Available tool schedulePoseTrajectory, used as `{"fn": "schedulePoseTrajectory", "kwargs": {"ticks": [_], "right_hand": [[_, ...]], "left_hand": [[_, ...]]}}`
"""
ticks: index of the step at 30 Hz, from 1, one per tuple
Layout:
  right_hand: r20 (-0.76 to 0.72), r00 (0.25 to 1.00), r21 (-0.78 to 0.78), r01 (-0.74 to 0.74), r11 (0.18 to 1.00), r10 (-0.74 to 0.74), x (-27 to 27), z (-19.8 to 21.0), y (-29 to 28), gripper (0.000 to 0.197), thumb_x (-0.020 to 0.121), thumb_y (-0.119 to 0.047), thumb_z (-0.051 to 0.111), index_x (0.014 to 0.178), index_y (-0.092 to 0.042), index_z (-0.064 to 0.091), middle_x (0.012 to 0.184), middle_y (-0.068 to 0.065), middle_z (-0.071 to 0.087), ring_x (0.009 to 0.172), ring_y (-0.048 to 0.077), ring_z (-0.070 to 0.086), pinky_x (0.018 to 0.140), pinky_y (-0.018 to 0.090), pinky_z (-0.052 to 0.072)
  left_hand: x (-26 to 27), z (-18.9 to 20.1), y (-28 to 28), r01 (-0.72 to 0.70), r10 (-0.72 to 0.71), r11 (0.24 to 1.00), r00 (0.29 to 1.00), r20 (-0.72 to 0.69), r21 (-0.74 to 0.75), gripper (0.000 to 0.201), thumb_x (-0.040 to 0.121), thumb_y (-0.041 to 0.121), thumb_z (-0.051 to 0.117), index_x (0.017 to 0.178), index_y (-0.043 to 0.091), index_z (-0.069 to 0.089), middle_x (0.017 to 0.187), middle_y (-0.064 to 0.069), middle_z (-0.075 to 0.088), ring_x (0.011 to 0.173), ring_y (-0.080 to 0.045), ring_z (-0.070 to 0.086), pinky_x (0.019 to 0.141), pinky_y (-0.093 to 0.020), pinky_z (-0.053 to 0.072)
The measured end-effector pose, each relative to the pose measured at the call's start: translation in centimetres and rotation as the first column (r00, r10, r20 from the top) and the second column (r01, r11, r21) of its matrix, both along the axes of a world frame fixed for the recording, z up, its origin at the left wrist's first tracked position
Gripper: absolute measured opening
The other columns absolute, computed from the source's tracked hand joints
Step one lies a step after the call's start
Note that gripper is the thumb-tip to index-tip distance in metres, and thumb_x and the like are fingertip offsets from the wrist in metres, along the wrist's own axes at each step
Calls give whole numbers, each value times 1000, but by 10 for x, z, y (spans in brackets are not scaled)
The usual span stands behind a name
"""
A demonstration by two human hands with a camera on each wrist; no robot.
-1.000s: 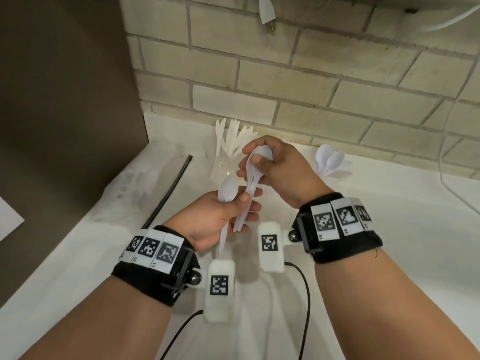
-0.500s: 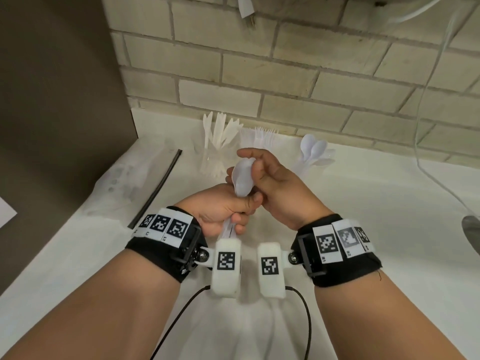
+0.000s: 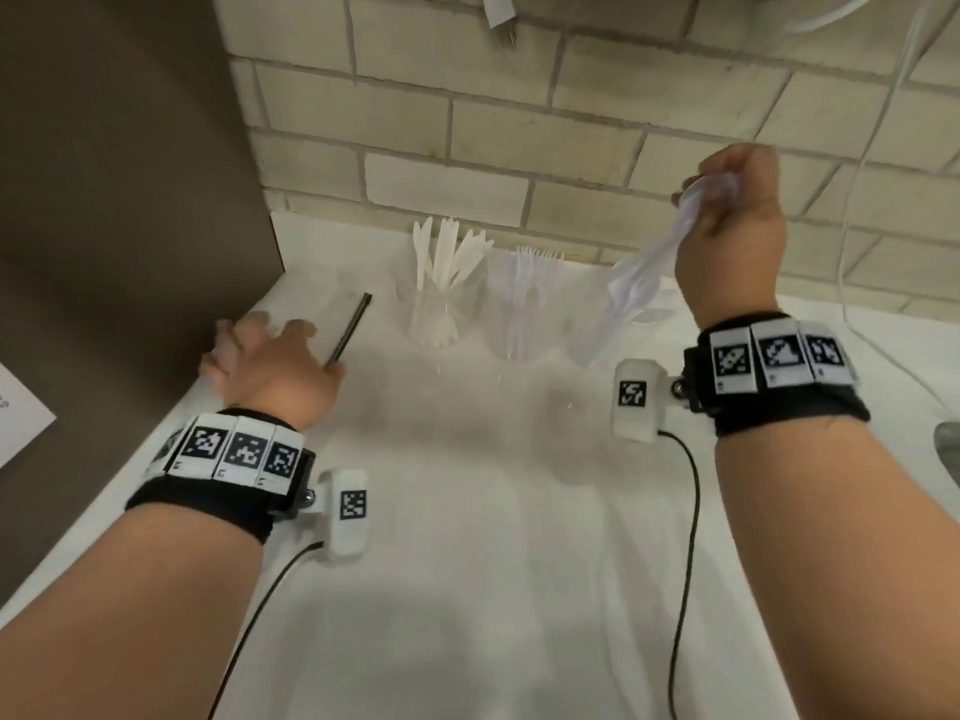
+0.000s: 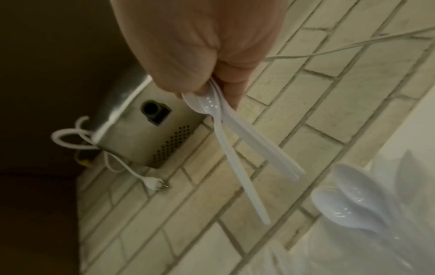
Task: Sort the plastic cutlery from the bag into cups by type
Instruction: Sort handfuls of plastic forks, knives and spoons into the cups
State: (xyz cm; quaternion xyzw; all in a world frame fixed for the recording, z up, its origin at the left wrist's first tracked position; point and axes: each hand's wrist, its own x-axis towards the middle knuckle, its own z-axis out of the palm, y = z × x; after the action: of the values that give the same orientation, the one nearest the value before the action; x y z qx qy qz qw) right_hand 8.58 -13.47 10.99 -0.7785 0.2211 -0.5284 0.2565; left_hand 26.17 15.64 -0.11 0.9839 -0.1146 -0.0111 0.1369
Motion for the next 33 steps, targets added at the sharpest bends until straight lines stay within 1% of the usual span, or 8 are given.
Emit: {"fn": "schedulePoseTrajectory", "kwargs": {"ticks": [3,6,8,20,24,28,30,33], "right_hand": [[-48,999,-44,23,999,-25,16,-10,-15,32,87,-1,29,108,-6,52,93,12,65,83,22,60,68,10,41],[-181,983,-6,9,1000,-9,24,-31,-22,37,83,6,30,110,-7,52,96,12,61,83,23,55,65,10,39],[-257,966,49,21,999,-8,26,-44,-23,39,84,8,30,113,-8,51,96,10,58,82,22,52,62,20,41],[-659,749,107,188,976,-73,36,-65,-38,33,93,1,35,121,-6,50,110,22,63,103,38,59,72,30,37],[-726,687,111,172,979,-39,33,-62,-41,41,97,-6,37,136,-13,49,129,15,59,118,33,55,92,29,42],[-616,788,162,138,977,-9,27,-54,-37,42,100,-14,39,142,-20,45,143,6,49,129,25,49,101,23,36],[-517,853,113,147,983,-68,23,-47,-28,39,100,-15,40,137,-17,51,145,9,45,127,26,50,104,26,36],[-503,862,14,79,997,-61,15,-42,2,31,95,-13,48,122,-11,62,136,12,49,118,26,55,99,23,36]], "left_hand": [[10,-7,10,-56,70,991,990,-118,119,58,87,43,56,141,43,34,159,-8,-2,145,-39,-5,114,-61,6],[11,-9,13,-23,59,988,971,-230,155,68,88,24,54,144,48,25,158,-7,-12,145,-36,3,110,-58,18],[7,-10,12,-13,57,982,972,-228,190,76,83,10,52,143,49,25,157,-7,-15,142,-35,9,108,-54,22],[-15,-8,18,73,-16,964,976,-219,256,53,82,11,48,126,42,48,146,-8,11,121,-37,26,95,-46,39],[-25,-4,22,115,-55,958,973,-225,262,49,80,5,44,117,36,55,139,-9,16,117,-37,28,91,-45,43],[-38,9,26,173,-74,938,946,-315,299,48,75,1,44,111,29,57,127,-9,21,113,-37,31,88,-44,48],[-47,18,29,228,-92,903,930,-356,364,40,77,5,49,110,27,58,121,-10,22,111,-37,37,94,-45,49],[-64,33,37,366,-172,852,870,-462,374,31,83,15,51,109,27,61,117,-8,26,97,-28,54,96,-37,49]]}}
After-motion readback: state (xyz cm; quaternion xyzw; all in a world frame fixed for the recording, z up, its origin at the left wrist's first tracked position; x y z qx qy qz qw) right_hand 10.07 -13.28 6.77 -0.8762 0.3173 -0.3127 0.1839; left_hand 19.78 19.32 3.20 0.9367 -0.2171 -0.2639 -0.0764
